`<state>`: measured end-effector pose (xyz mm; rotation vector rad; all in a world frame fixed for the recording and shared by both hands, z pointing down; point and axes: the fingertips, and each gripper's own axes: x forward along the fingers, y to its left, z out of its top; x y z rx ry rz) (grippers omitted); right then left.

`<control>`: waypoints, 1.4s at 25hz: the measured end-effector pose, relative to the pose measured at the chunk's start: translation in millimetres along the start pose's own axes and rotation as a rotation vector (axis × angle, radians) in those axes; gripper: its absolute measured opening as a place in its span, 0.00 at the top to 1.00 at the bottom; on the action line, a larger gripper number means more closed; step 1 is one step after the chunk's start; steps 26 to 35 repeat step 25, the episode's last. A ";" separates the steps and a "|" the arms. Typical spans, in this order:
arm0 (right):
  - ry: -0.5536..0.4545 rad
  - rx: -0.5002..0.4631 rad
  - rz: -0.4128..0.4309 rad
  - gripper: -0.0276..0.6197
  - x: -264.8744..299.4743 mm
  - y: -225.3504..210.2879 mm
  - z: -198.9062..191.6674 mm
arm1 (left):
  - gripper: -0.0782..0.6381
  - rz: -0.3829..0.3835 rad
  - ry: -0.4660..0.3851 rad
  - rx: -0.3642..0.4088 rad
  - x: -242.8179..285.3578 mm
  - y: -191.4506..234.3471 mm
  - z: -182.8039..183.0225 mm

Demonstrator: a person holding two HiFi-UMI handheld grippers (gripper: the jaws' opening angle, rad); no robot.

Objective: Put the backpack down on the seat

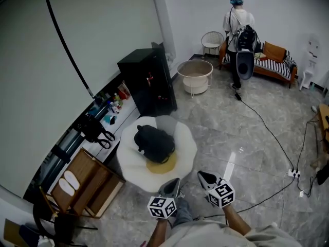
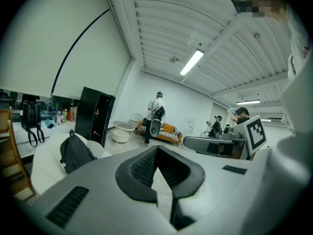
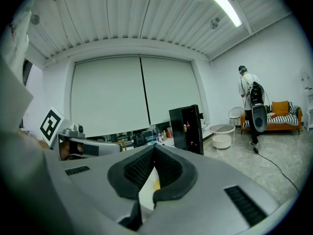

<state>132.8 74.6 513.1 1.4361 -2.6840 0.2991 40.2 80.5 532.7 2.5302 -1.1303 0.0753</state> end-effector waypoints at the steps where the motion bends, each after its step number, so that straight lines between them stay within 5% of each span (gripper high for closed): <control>1: -0.001 -0.001 -0.001 0.91 -2.5 2.3 0.7 | 0.85 -0.003 -0.002 0.000 -2.5 -2.6 0.0; 35: -0.006 -0.033 0.022 0.91 -34.0 29.9 0.6 | 0.85 -0.015 -0.007 -0.004 -26.9 -35.7 -13.2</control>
